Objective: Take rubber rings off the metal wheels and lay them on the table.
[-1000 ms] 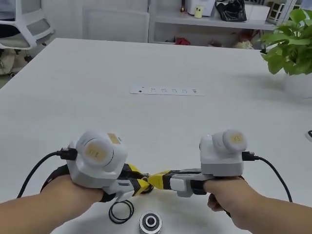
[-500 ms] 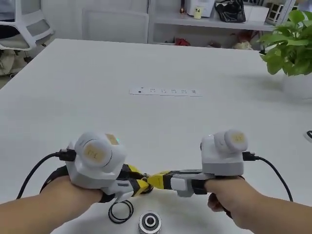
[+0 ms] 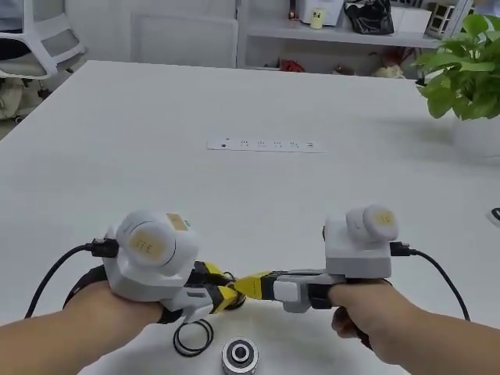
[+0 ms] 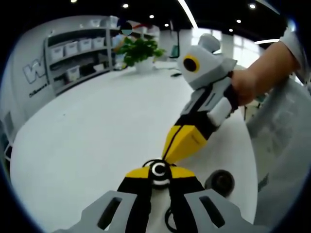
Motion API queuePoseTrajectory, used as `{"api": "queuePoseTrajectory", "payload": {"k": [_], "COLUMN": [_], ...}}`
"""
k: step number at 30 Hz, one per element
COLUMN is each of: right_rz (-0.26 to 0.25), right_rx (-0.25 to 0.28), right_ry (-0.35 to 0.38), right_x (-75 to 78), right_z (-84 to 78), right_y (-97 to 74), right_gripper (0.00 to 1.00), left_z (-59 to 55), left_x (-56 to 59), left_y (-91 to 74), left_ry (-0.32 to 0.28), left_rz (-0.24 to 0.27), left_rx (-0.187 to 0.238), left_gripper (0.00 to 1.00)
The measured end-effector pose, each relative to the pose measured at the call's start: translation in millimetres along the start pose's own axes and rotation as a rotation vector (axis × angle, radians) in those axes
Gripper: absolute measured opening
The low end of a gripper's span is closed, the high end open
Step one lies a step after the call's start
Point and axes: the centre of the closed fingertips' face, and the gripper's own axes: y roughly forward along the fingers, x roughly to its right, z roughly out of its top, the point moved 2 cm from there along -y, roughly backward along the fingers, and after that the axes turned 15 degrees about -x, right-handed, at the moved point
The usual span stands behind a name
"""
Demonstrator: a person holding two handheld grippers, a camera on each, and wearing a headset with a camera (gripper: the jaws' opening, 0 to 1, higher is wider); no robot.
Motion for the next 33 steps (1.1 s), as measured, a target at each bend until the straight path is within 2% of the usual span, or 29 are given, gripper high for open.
{"api": "queuePoseTrajectory", "payload": {"k": [10,16,30,33], "right_rz": [-0.007,-0.008,-0.002,0.001], "right_rx": [-0.005,0.000,0.006,0.008], "right_ry": [0.004,0.003,-0.001,-0.001], "right_x": [1.2,0.0,-2.8,-3.0], "right_z": [-1.1,0.2,2.3,3.0], "right_y": [-0.1,-0.7,-2.6,-3.0], "right_gripper": [0.00,0.00,0.00,0.00], "left_z": [-0.9,-1.3,-1.0,0.4], "left_x": [1.3,1.6,4.7,5.5], "left_y": [-1.2,-7.2,-29.9,-36.4], "left_ry": [-0.004,0.020,0.038,0.034], "left_rz": [-0.015,-0.026,-0.047,-0.052], "left_rx": [-0.002,0.000,0.040,0.060], "left_gripper": [0.14,0.16,0.20,0.21]}}
